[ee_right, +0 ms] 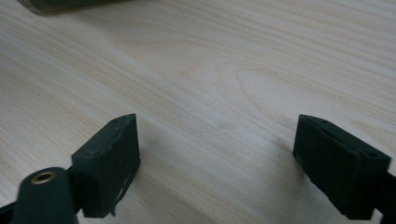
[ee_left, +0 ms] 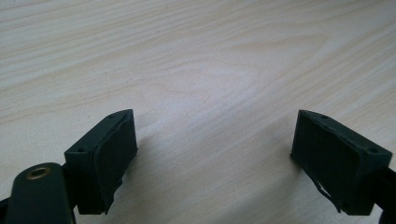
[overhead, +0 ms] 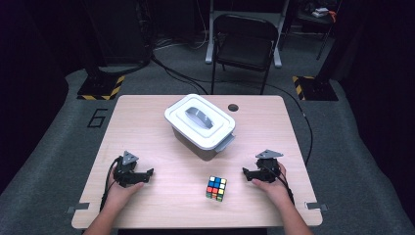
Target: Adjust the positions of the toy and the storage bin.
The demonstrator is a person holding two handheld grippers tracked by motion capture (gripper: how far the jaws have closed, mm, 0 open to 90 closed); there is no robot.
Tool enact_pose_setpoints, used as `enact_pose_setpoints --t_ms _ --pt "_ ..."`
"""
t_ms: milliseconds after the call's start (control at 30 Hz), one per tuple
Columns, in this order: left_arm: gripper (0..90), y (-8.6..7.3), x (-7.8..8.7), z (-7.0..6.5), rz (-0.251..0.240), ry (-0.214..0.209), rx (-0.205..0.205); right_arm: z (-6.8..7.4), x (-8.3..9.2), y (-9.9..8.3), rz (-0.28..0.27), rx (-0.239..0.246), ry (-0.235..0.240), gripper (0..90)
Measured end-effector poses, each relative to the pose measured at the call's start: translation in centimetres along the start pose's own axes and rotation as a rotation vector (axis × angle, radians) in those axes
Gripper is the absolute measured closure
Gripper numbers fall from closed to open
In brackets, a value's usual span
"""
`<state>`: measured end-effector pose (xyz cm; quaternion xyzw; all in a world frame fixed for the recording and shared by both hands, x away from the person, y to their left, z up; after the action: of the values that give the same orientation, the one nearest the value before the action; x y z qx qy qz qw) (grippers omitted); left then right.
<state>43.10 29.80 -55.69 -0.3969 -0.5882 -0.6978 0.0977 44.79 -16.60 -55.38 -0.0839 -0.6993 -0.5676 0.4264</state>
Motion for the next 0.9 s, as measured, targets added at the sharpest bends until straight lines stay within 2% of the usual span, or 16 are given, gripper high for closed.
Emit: enact_pose_setpoints --t_ms 200,267,333,433,500,600,633,767,900 --pt "13.9 0.0 0.0 0.0 0.000 0.001 0.001 -0.1 0.4 0.1 0.020 0.010 0.016 21.4" --pt "13.9 0.0 0.0 0.0 0.001 0.001 0.000 0.2 0.6 0.2 0.028 -0.015 0.023 21.4" --pt "13.9 0.0 0.0 0.0 0.001 0.001 0.000 0.3 1.0 0.4 0.014 0.020 0.027 21.3" --pt "13.9 0.0 0.0 0.0 0.001 0.001 0.001 0.6 1.5 0.7 0.001 0.026 0.047 21.1" --pt "13.9 0.0 0.0 0.0 0.001 0.002 0.001 1.4 2.1 1.0 -0.015 0.057 0.077 21.3" --pt "13.9 0.0 0.0 0.0 0.001 0.002 0.001 2.0 2.4 1.2 -0.020 0.079 0.096 21.5" --pt "13.9 0.0 0.0 0.0 0.001 0.002 0.002 2.7 2.7 1.5 -0.030 0.099 0.122 21.7" --pt "13.9 0.0 0.0 0.0 0.001 0.003 0.003 3.7 3.2 1.9 -0.034 0.129 0.158 22.3" --pt "13.9 0.0 0.0 0.0 0.000 0.004 0.003 4.6 3.7 2.2 -0.046 0.139 0.192 22.4"
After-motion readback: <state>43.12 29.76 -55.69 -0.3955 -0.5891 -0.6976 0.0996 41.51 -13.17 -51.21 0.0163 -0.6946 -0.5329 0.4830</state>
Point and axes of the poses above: each handheld gripper's, and its own axes: x roughly backward along the jaws, y roughly out of its top, z roughly to its left, the point moved 4 cm from there along -x, roughly forward along the jaws
